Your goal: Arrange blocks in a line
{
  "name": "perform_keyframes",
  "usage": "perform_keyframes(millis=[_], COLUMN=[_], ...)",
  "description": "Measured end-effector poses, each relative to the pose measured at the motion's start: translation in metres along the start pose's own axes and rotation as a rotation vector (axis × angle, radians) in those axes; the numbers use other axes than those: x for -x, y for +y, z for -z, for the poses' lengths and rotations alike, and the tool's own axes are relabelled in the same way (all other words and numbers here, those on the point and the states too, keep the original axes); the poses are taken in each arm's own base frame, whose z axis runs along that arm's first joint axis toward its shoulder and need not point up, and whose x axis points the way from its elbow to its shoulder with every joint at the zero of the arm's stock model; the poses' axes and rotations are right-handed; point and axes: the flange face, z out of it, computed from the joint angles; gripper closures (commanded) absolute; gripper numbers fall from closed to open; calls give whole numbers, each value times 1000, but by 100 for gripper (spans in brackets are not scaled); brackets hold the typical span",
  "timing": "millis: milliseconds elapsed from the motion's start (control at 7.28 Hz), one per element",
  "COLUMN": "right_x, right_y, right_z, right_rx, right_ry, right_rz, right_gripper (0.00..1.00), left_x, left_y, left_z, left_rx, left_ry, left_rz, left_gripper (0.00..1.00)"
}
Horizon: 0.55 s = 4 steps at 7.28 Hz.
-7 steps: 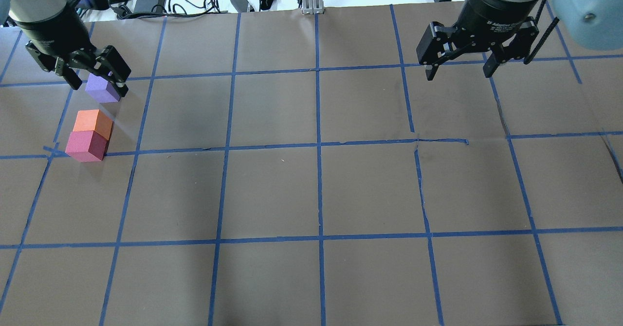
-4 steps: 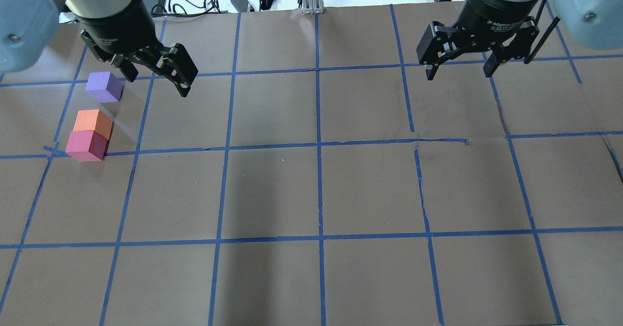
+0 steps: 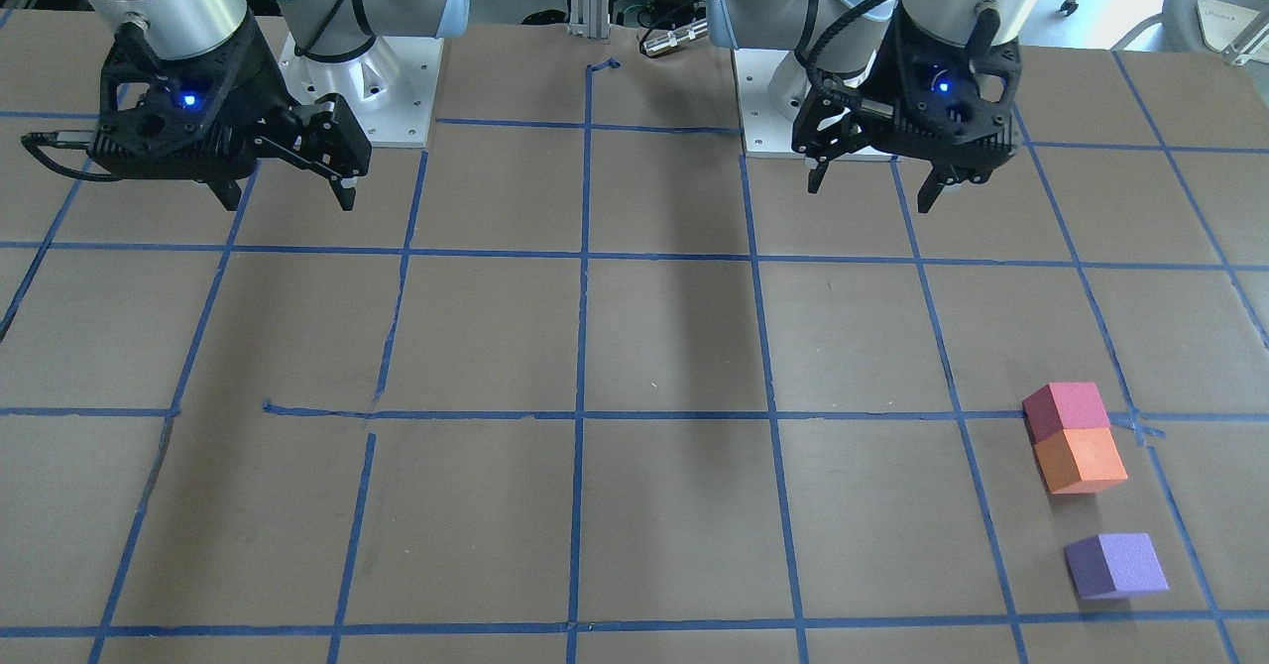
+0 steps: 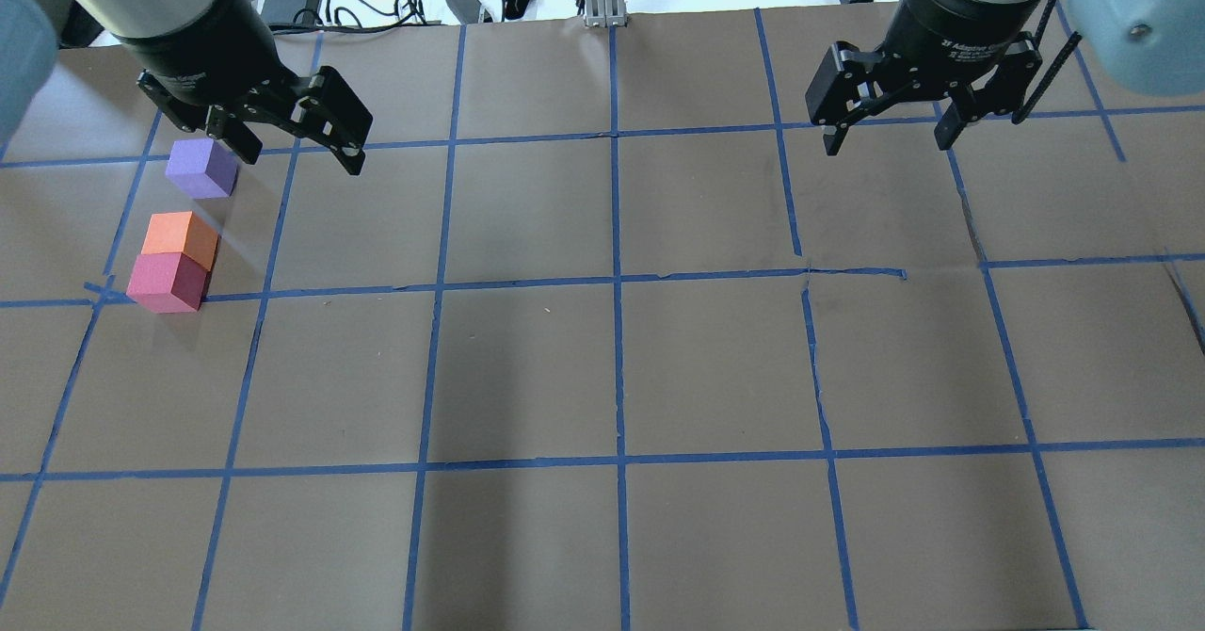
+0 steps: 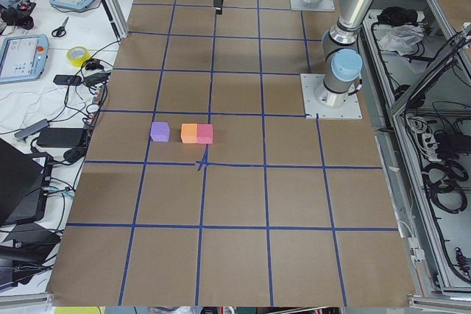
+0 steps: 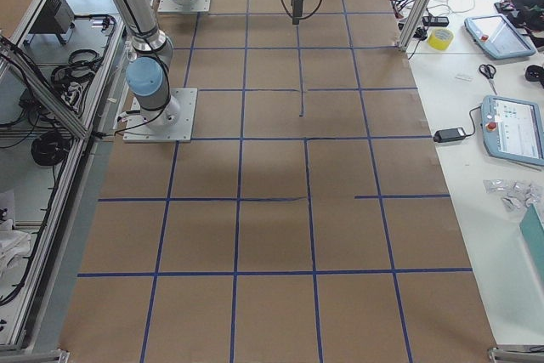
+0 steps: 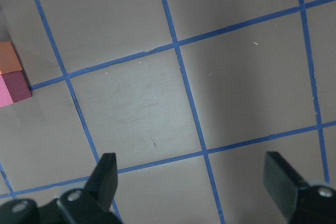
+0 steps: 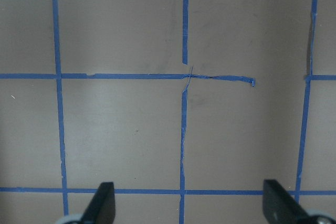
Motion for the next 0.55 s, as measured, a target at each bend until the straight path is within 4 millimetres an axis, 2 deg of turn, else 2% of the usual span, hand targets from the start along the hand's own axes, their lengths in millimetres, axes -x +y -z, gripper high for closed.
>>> perform_keyframes(millis=[549], right_x=[0], right_y=[0], right_z=[0], right_rx=[0], right_ry=[0], right_rz=[0], right_gripper=[0], left_x=[11], left_y=[2], left_z=[11], left_rx=[-47], left_ry=[-6], left_rz=[30], left_gripper=[0])
